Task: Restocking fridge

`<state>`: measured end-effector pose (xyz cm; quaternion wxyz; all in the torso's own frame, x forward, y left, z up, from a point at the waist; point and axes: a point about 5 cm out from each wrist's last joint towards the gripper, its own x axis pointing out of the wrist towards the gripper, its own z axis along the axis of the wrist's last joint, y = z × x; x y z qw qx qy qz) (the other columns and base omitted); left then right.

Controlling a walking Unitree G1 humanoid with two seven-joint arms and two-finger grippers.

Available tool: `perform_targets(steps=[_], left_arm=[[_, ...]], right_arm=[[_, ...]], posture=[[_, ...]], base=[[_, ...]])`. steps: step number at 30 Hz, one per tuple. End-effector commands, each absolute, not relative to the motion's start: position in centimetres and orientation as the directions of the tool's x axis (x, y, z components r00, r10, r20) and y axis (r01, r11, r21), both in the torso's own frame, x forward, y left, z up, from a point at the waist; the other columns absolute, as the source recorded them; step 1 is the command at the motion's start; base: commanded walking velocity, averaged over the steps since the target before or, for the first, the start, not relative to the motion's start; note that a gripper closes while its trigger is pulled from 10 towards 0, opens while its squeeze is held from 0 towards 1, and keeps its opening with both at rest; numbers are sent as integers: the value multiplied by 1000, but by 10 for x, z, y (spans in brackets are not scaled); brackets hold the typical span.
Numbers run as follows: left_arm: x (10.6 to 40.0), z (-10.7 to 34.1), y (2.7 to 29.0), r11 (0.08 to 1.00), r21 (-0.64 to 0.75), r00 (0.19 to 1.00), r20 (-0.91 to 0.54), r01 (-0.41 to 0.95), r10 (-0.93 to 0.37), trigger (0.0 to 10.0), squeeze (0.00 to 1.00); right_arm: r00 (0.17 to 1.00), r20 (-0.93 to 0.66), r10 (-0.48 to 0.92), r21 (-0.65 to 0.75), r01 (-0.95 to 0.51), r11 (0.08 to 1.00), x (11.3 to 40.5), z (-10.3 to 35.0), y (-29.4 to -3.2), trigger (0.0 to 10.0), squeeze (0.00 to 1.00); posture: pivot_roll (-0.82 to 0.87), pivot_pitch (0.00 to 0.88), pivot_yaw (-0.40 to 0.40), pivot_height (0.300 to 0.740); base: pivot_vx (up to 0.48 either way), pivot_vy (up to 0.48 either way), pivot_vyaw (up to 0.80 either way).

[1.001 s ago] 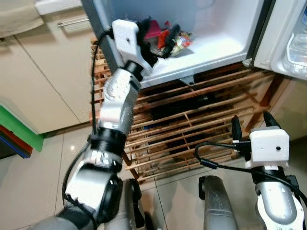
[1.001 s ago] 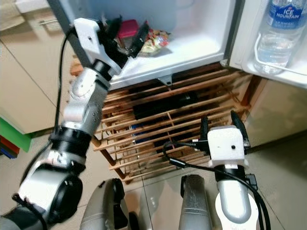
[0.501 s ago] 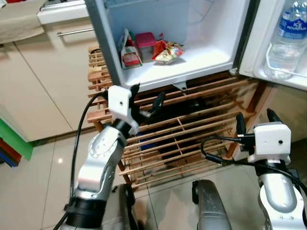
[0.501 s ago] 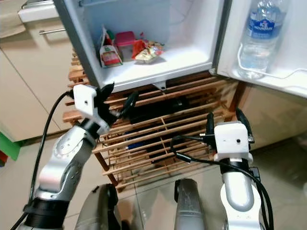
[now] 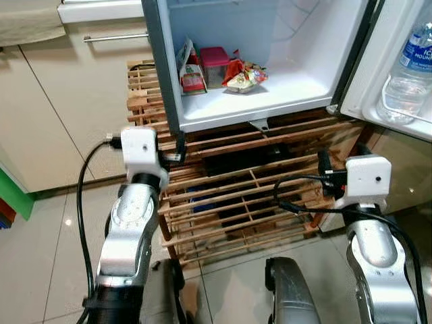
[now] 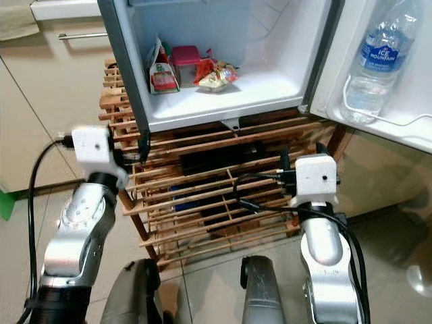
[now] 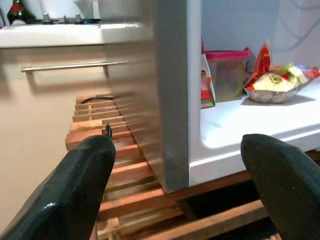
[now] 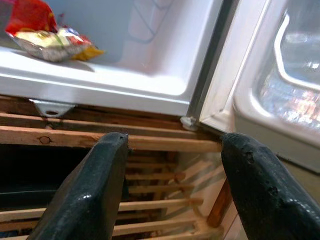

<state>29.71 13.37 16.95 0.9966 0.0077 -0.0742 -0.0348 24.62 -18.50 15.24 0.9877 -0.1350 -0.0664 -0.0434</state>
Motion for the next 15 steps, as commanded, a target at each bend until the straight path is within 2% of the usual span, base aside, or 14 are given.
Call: perform_targets(steps=[1,2,3,5,8,10,15], left_arm=[[297,171,132,996,56,985,149,74,-81,10000,0],[298,174,128,994,78,983,161,79,-91,10000,0],[298,175,127,994,79,982,162,81,-93,10000,0],[299,169,122,996,15,988,121,94,-95,10000,0],[299,166,120,996,10,990,108,92,-93,10000,0],[298,159,116,995,-14,992,84,97,-95,10000,0],[300,157,119,994,16,990,94,105,-106,10000,0]], right_arm=[[986,150,-70,-234,104,967,250,154,-186,10000,122],[987,149,-63,-229,96,969,251,153,-184,10000,212],[987,148,-60,-224,93,970,252,152,-184,10000,227],[989,135,-60,-189,85,978,253,151,-183,10000,384],[990,130,-59,-185,83,979,254,150,-183,10000,384],[991,124,-59,-179,81,980,254,149,-183,10000,502],[992,124,-36,-190,60,980,255,148,-181,10000,549]], posture=[[-111,0,66,618],[-112,0,71,628],[-112,0,71,633],[-115,0,78,648],[-114,0,79,658],[-119,0,77,668],[-119,0,75,693]], base=[[0,0,0],[0,0,0],[0,0,0],[0,0,0],[0,0,0],[0,0,0],[0,0,0]])
